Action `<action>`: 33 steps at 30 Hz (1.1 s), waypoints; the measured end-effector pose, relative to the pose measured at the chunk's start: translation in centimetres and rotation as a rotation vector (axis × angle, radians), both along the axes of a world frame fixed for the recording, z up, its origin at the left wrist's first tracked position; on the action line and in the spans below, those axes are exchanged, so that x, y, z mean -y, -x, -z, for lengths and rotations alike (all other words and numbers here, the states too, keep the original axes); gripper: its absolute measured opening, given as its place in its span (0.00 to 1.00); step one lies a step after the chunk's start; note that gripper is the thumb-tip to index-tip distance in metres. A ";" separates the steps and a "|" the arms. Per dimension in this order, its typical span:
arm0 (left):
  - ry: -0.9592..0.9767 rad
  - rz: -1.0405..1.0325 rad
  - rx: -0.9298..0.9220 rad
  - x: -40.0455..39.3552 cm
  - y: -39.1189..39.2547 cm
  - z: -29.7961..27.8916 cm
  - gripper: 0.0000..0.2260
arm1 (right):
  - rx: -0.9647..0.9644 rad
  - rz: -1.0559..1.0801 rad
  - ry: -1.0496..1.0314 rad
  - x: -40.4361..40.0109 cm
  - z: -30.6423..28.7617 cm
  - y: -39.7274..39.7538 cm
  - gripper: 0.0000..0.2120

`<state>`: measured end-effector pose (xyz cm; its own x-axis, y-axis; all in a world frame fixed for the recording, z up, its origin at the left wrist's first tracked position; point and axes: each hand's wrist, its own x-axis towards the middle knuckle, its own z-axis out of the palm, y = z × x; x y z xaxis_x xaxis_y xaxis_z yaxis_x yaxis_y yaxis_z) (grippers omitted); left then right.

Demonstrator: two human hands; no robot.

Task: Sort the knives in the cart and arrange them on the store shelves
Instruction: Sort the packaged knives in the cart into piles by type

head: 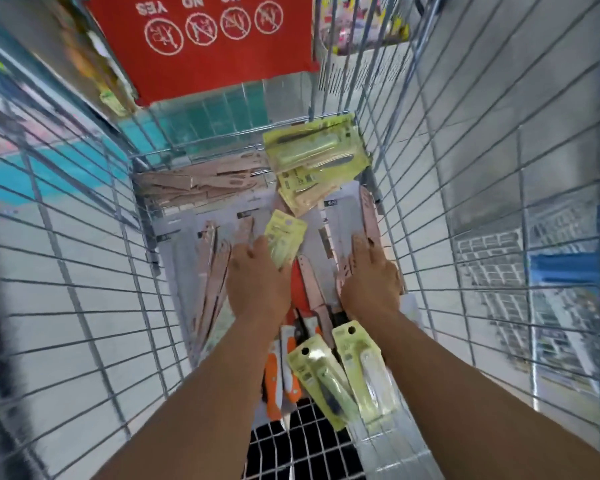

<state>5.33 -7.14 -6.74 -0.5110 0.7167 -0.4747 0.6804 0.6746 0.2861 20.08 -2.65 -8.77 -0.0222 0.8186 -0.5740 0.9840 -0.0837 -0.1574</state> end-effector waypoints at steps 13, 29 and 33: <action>-0.118 0.224 0.191 0.8 -4.0 1.0 0.20 | -0.130 -0.155 0.011 2.0 -0.6 0.8 0.31; -0.143 0.175 0.092 4.1 -2.2 -0.3 0.23 | -0.261 -0.071 -0.057 3.9 -4.0 -0.1 0.27; 0.001 0.220 -0.104 3.7 1.2 1.5 0.27 | -0.262 -0.065 -0.001 3.8 -3.9 0.4 0.22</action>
<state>4.14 -10.81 -8.20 -0.3884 0.8159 -0.4283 0.8369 0.5068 0.2067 19.66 -6.49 -4.84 -0.2227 0.8111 -0.5409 0.9128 -0.0212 -0.4077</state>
